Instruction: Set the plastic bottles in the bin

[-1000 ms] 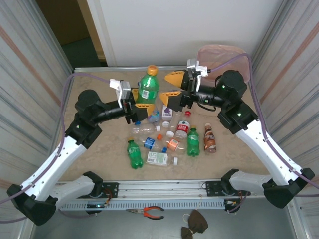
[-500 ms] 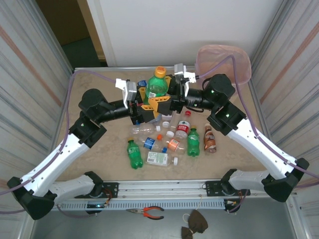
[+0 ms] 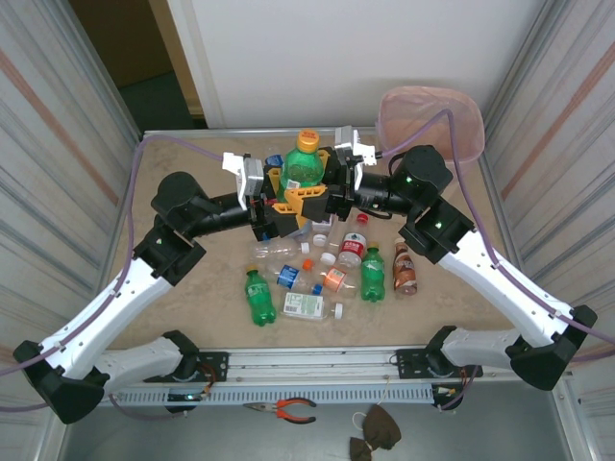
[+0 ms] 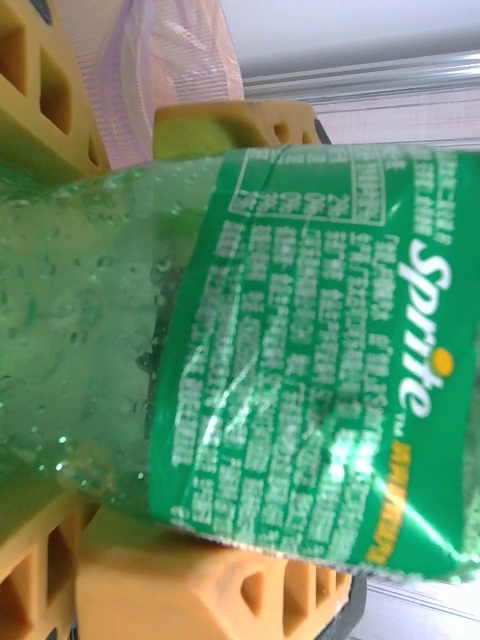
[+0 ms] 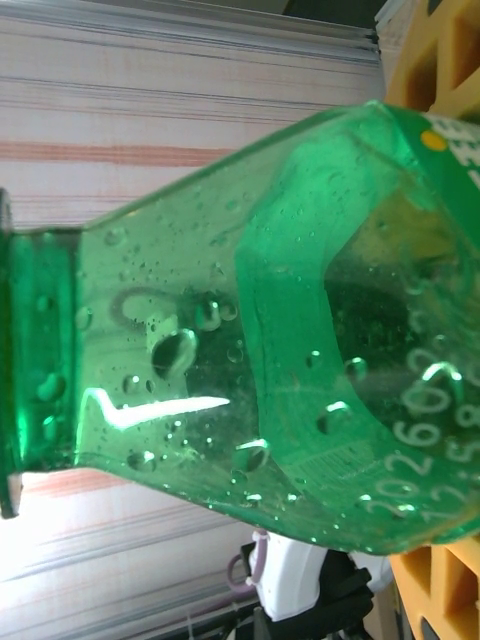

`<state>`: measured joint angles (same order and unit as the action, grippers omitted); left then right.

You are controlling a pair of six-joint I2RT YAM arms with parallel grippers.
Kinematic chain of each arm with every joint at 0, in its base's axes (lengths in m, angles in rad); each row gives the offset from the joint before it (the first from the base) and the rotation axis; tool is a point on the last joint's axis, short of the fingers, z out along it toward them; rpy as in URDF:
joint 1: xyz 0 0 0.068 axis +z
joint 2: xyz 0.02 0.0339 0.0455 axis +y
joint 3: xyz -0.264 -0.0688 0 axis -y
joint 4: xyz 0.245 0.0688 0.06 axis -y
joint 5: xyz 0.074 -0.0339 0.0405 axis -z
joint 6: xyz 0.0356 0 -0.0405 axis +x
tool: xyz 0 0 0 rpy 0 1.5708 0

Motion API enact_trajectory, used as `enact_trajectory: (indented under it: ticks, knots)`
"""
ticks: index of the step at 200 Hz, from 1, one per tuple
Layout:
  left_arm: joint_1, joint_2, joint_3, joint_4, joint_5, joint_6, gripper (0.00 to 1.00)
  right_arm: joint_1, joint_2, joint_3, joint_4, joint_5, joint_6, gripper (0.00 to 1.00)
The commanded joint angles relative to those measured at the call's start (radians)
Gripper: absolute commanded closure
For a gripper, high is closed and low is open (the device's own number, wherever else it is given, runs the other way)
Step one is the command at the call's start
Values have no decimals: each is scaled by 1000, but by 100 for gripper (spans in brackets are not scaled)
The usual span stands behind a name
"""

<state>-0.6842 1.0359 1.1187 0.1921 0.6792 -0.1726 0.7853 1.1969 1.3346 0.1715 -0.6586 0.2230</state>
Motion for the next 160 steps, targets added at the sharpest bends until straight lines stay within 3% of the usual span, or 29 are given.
enact_trajectory:
  ticks: [1, 34, 81, 160]
  knots:
    - [-1, -12, 12, 38, -65, 5, 46, 17, -27, 5, -4, -7, -37, 45]
    - [-1, -43, -9, 31, -92, 14, 35, 15, -38, 13, -29, 65, -48, 46]
    - [0, -86, -33, -4, -112, 22, 28, -30, -38, 60, -100, 117, -79, 46]
    - [-1, -161, -49, -196, -264, 64, 27, -292, 20, 211, -294, 257, -91, 49]
